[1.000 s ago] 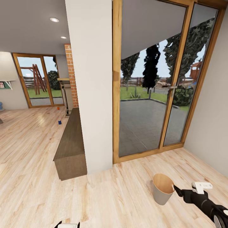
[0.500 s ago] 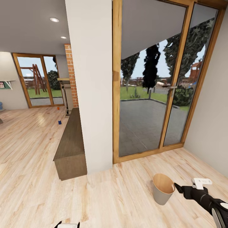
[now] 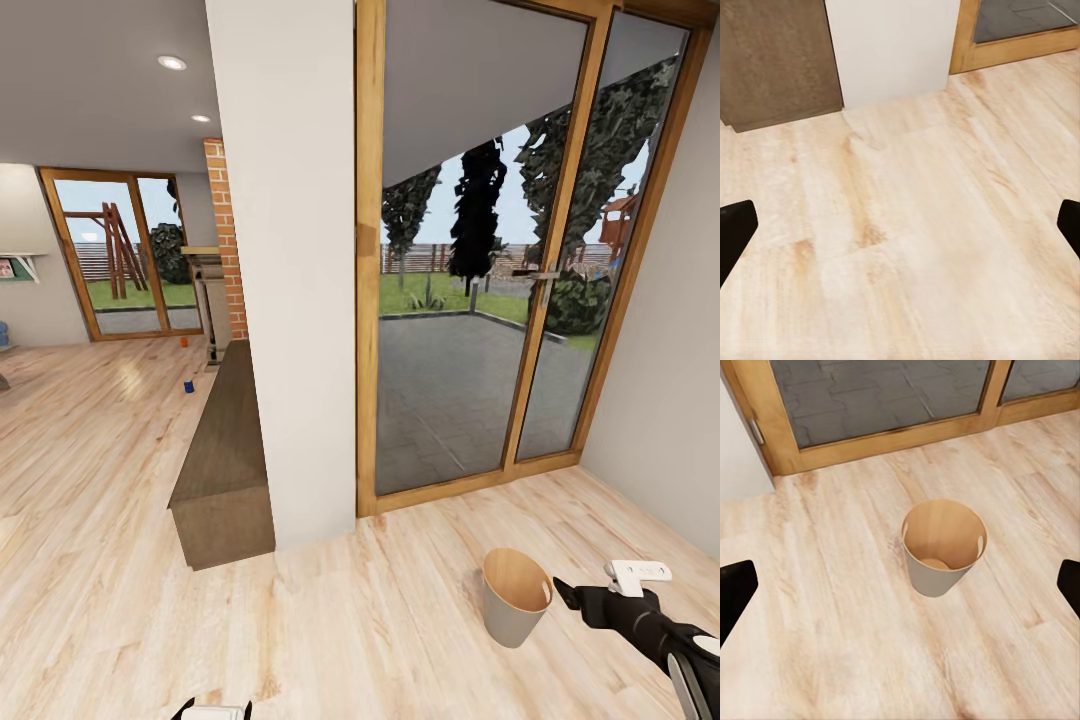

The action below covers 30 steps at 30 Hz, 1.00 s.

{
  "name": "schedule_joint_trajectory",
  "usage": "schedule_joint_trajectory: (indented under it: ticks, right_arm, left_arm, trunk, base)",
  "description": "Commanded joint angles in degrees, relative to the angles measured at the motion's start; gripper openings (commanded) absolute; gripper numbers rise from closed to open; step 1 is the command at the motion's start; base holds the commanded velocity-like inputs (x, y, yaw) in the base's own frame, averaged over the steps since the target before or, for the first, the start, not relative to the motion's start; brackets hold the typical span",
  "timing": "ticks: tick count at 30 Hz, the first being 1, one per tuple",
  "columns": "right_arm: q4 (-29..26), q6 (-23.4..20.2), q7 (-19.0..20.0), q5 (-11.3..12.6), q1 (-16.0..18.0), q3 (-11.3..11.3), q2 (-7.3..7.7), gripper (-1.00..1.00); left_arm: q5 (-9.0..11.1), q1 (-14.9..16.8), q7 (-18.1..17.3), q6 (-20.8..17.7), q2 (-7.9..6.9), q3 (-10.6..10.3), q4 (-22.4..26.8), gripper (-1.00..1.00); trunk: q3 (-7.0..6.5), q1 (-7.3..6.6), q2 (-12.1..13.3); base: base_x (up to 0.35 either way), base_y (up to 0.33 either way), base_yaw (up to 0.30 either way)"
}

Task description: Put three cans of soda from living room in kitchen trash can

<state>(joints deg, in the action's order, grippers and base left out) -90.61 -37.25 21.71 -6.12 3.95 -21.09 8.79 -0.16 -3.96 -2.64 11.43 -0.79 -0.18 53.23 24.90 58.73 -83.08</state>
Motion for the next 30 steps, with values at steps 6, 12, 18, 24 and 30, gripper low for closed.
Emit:
schedule_joint_trajectory:
  ticks: [6,12,18,24,30]
  right_arm:
    - [0.2,0.0,0.0,-0.1,0.0,0.0,0.0,1.0]
    - [0.5,0.0,-0.1,-0.1,0.0,0.0,0.43,1.0]
    - [0.6,0.0,-0.1,-0.1,0.0,0.0,0.67,1.0]
    - [0.7,0.0,-0.1,-0.1,0.1,0.1,0.7,1.0]
    - [0.8,0.0,-0.1,-0.1,0.1,0.3,0.7,1.0]
  left_arm:
    - [0.0,0.0,0.0,0.0,0.0,0.0,0.0,1.0]
    - [0.0,0.0,0.0,0.0,0.0,0.0,0.0,1.0]
    - [-0.1,0.0,-0.1,-0.1,0.0,-0.1,0.0,1.0]
    - [-0.1,0.0,-0.1,-0.1,0.0,-0.1,0.0,1.0]
    - [-0.1,0.0,-0.2,-0.1,0.0,-0.1,0.0,1.0]
  trunk:
    - [0.0,0.0,0.0]
    - [0.0,0.0,0.0]
    - [0.0,0.0,0.0]
    - [0.0,0.0,0.0]
    - [0.0,0.0,0.0]
  base:
    - [0.0,0.0,0.0]
    - [0.0,0.0,0.0]
    - [0.032,0.0,0.0]
    - [0.128,0.0,0.0]
    - [0.264,0.0,0.0]
